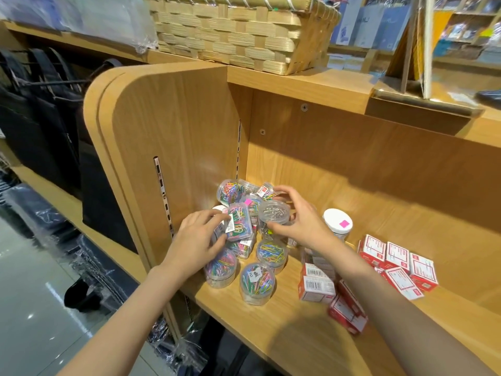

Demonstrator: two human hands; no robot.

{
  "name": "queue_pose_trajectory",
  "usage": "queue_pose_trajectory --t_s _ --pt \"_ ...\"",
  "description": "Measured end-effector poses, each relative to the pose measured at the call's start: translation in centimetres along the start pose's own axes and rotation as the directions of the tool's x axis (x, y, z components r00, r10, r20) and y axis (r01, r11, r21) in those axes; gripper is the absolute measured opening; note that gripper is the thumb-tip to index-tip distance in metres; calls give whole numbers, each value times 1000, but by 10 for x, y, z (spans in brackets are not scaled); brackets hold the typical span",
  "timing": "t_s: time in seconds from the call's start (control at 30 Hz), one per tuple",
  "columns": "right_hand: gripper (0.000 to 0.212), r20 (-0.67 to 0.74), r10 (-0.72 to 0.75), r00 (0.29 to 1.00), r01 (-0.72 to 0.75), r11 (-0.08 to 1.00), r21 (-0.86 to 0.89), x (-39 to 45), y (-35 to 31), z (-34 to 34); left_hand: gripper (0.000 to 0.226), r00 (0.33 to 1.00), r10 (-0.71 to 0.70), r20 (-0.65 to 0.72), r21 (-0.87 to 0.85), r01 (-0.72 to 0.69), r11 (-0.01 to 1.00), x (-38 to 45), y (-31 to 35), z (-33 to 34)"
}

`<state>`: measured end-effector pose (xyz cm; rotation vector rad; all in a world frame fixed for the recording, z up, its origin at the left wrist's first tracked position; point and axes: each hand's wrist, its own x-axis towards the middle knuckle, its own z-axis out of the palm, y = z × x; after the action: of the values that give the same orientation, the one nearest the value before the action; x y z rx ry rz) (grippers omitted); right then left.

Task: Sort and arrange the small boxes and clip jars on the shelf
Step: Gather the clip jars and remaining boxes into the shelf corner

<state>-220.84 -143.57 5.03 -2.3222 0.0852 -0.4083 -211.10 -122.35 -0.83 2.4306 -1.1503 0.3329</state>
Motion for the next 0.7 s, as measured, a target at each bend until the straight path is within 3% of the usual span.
queue_pose_trajectory --t_s 0.13,0.27,0.37,0.57,0.7 --pt "57 -54 37 998 -36 999 14 -13 5 -17 39 995 41 -90 72 -34 997 -2 6 0" --pt "46 -64 113 992 -109 993 53 -30 16 -23 35 976 84 -199 -75 -101 992 -10 32 5" --pt "40 -37 115 993 -114 993 37 -41 22 -17 32 963 116 -241 -90 -141 986 -19 43 10" --pt "36 -30 49 998 -45 990 137 -49 20 -5 35 983 106 -148 -96 -121 988 -30 36 9" --pt "39 30 0 1000 1 1000 -6 -41 18 3 43 998 59 -31 -59 -60 996 -36 28 10"
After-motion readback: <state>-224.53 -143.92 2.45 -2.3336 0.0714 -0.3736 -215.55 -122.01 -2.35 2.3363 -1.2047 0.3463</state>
